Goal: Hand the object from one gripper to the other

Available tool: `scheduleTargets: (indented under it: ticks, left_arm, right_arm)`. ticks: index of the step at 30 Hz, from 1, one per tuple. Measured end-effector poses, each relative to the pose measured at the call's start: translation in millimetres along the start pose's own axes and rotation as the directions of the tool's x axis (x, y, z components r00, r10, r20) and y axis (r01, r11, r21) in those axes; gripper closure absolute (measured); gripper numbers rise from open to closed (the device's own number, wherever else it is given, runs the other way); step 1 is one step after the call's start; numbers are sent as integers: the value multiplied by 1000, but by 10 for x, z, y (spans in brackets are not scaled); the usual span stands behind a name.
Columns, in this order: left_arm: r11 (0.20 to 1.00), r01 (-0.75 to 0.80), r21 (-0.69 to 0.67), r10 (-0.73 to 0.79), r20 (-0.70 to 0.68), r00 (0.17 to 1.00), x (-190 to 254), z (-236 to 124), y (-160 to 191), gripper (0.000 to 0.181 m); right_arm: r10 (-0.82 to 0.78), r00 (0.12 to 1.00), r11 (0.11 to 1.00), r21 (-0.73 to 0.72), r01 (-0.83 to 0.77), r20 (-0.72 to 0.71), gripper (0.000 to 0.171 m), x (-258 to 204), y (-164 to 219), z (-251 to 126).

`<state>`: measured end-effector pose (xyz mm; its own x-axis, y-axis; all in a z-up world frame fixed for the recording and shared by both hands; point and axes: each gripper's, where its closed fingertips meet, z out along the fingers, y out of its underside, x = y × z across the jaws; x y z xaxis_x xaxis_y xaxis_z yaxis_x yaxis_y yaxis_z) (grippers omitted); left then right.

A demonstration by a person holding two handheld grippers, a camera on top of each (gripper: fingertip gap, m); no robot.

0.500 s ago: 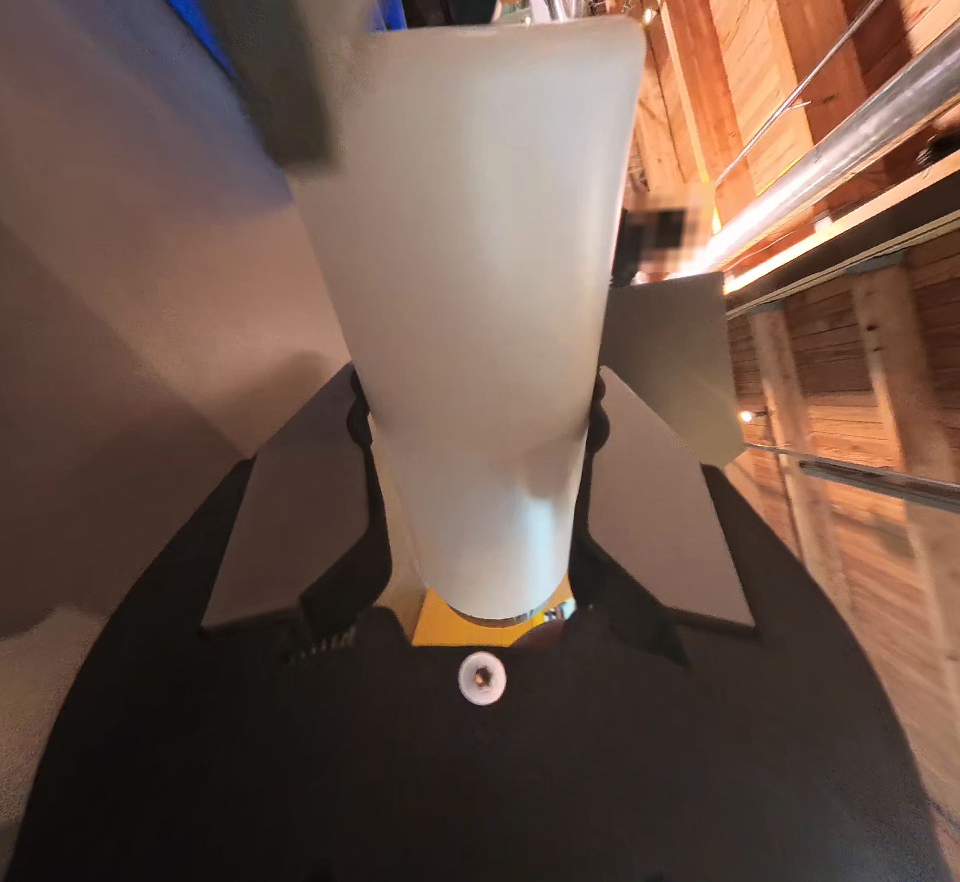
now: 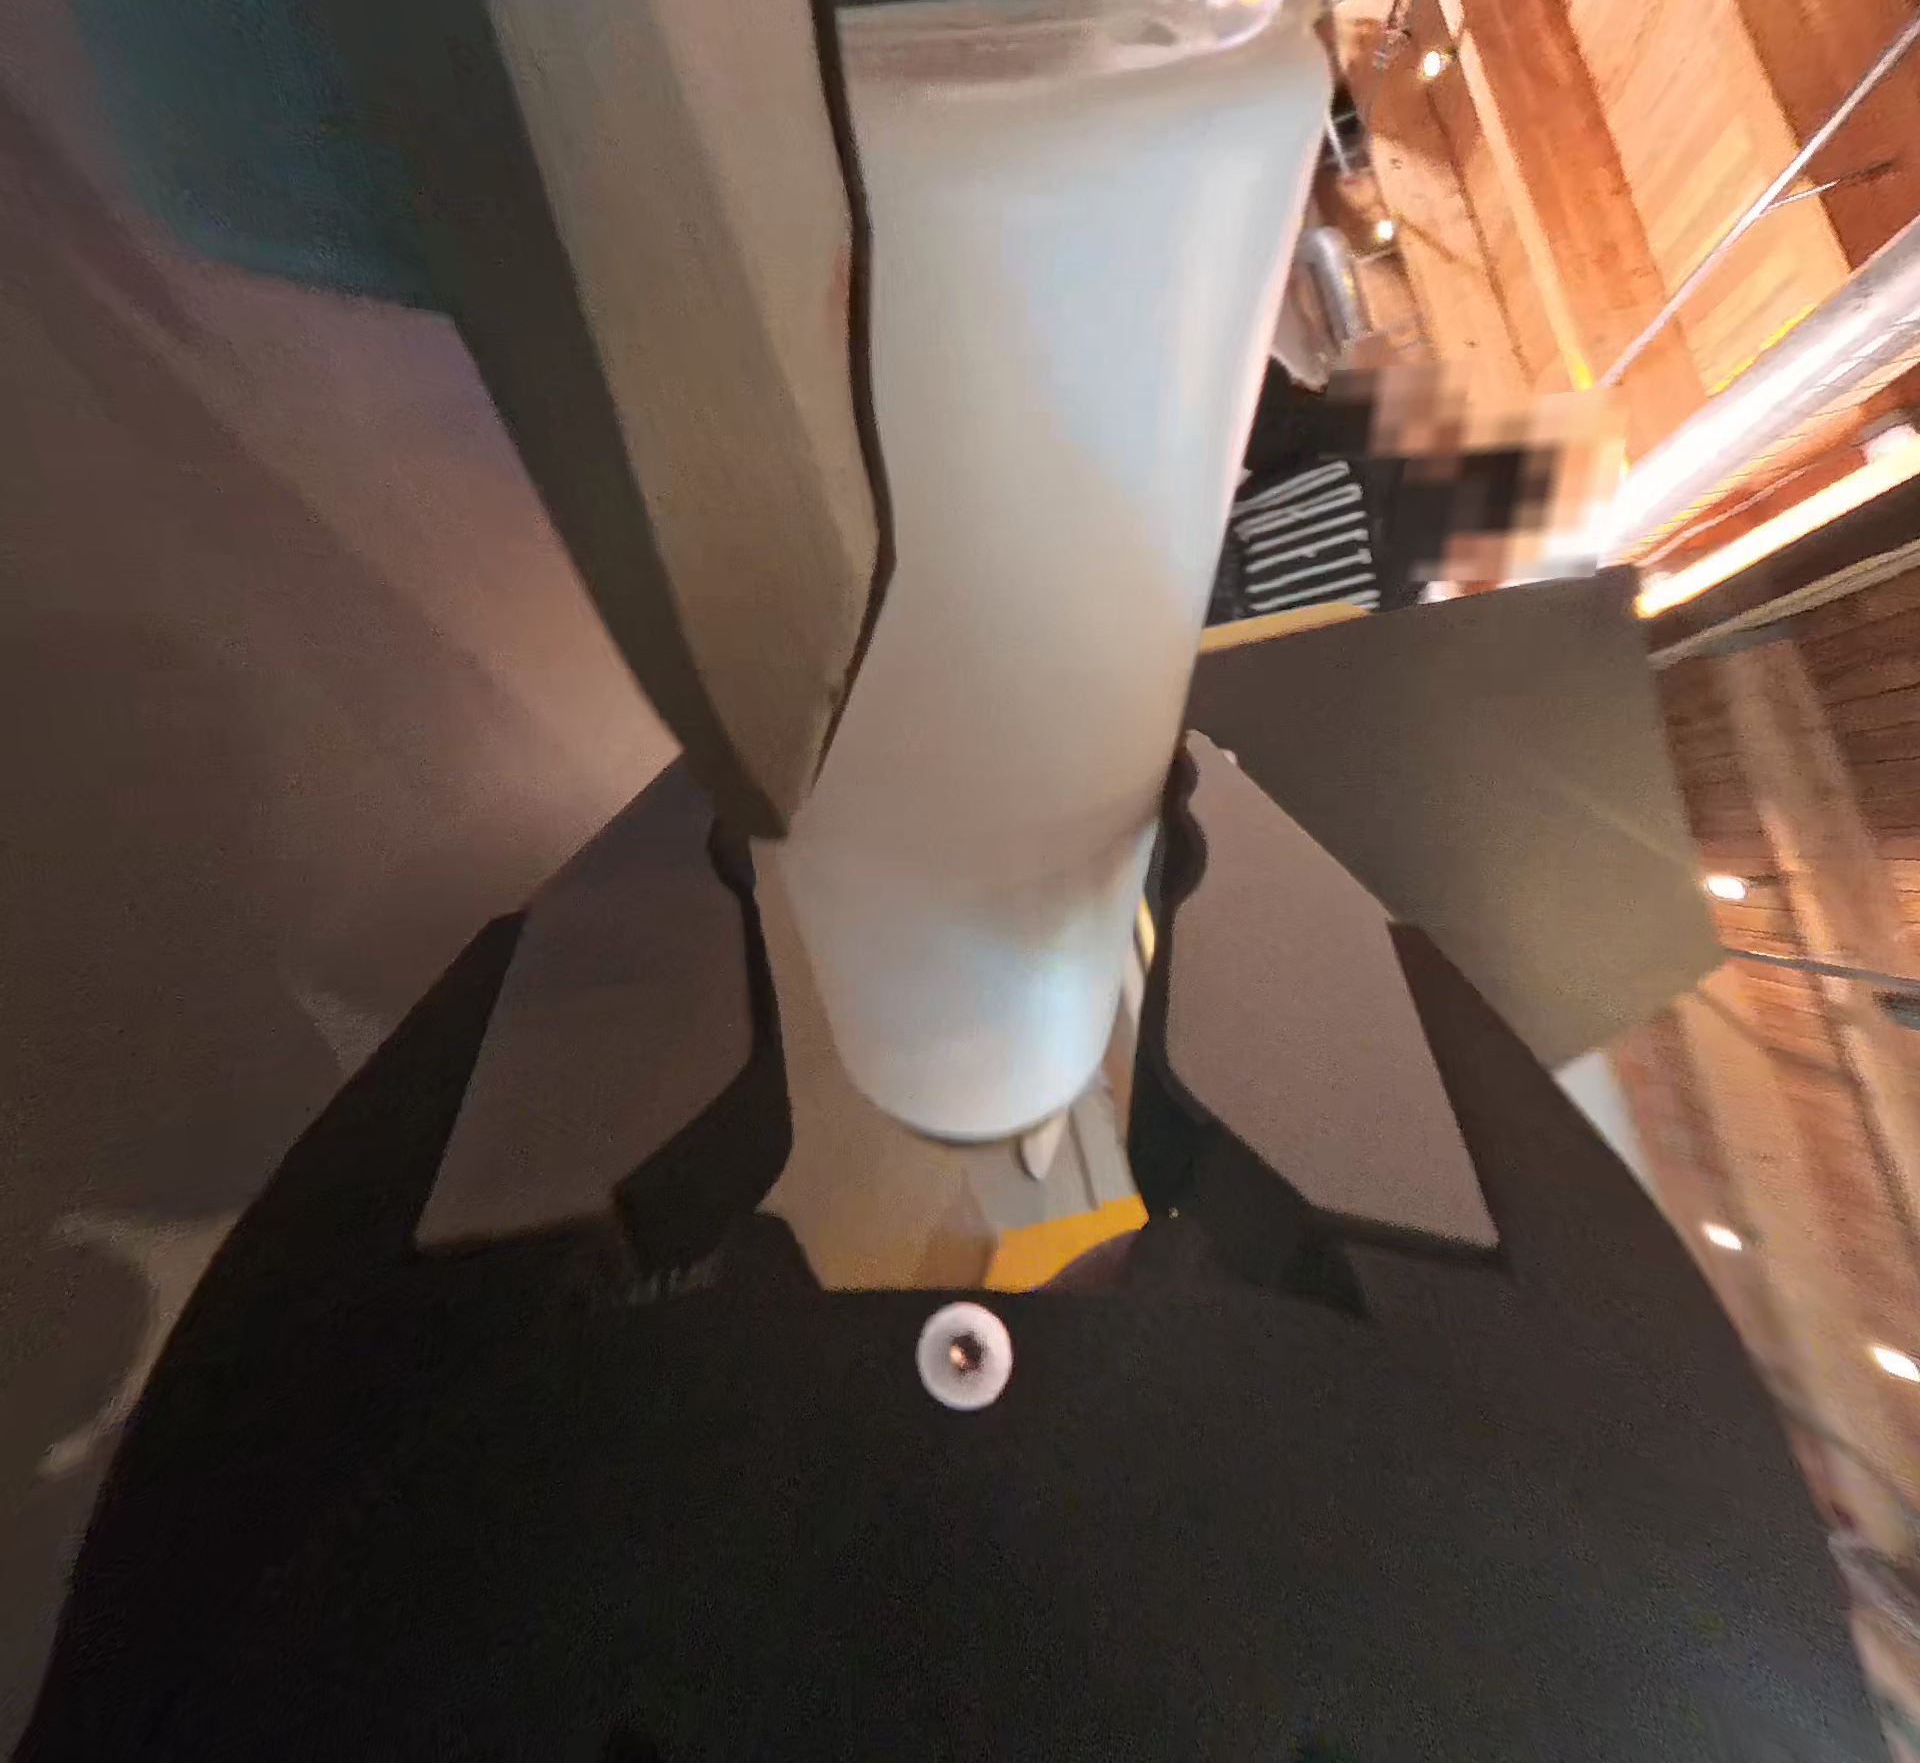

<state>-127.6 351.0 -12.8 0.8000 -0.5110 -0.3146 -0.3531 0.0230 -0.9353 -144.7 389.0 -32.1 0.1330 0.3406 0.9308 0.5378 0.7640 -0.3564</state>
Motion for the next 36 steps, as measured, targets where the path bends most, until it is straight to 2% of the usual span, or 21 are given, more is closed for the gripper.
scheduleTargets:
  ticks: [3,4,6,7,8,10,12,14,16,18,22,26,27,28,30,31,33,36]
  left_arm:
    - [990,-118,72,111,99,989,-141,-143,-184,81]
    - [986,-156,62,147,121,982,-179,-179,-193,81]
    - [970,-231,80,215,169,962,-227,-251,-239,81]
    - [954,-290,77,269,210,940,-256,-283,-259,82]
    - [928,-368,59,344,243,907,-259,-304,-273,82]
    - [837,-547,15,521,283,805,-200,-322,-314,82]
    - [702,-711,-46,691,286,664,-104,-292,-313,82]
    - [545,-836,-65,814,277,510,24,-257,-307,83]
    - [419,-907,-48,881,265,392,180,-230,-280,83]
    - [330,-944,-1,919,231,321,376,-210,-204,83]
    - [243,-965,95,946,198,257,684,-212,-121,83]
    - [187,-970,155,970,128,207,949,-141,27,83]
    - [167,-975,149,973,135,187,975,-120,37,83]
    - [174,-976,131,971,141,192,966,-96,37,83]
    - [234,-966,106,957,148,248,920,-59,30,83]
    - [285,-950,127,941,151,302,930,-71,14,89]
    - [454,-876,160,876,97,472,934,-101,0,89]
    - [711,-679,184,688,18,725,826,-181,-85,90]
  right_arm:
    - [144,987,986,77,-149,67,102,92,-64,-109]
    - [212,973,971,92,-221,94,110,151,-62,-145]
    - [383,900,908,96,-409,209,114,206,-50,-200]
    - [483,823,847,77,-525,300,116,192,-55,-226]
    - [588,711,760,37,-649,387,113,184,-59,-245]
    - [734,383,520,-102,-848,561,104,133,-107,-296]
    - [730,0,271,-290,-918,684,91,72,-213,-371]
    - [651,-315,52,-455,-889,691,79,53,-258,-367]
    - [542,-520,-102,-563,-820,660,76,21,-272,-319]
    - [464,-632,-179,-633,-753,621,70,-53,-296,-264]
    - [340,-727,-191,-713,-675,597,56,-127,-476,-255]
    - [276,-744,-133,-742,-657,609,58,-214,-711,-273]
    - [285,-734,-112,-739,-664,617,70,-262,-729,-262]
    - [270,-741,-121,-742,-659,614,72,-257,-731,-248]
    - [272,-745,-163,-734,-660,609,76,-226,-676,-207]
    - [268,-731,-189,-710,-679,627,78,-164,-635,-201]
    - [301,-686,-228,-648,-726,663,81,-18,-501,-189]
    - [456,-537,-213,-498,-840,710,82,174,-271,-182]
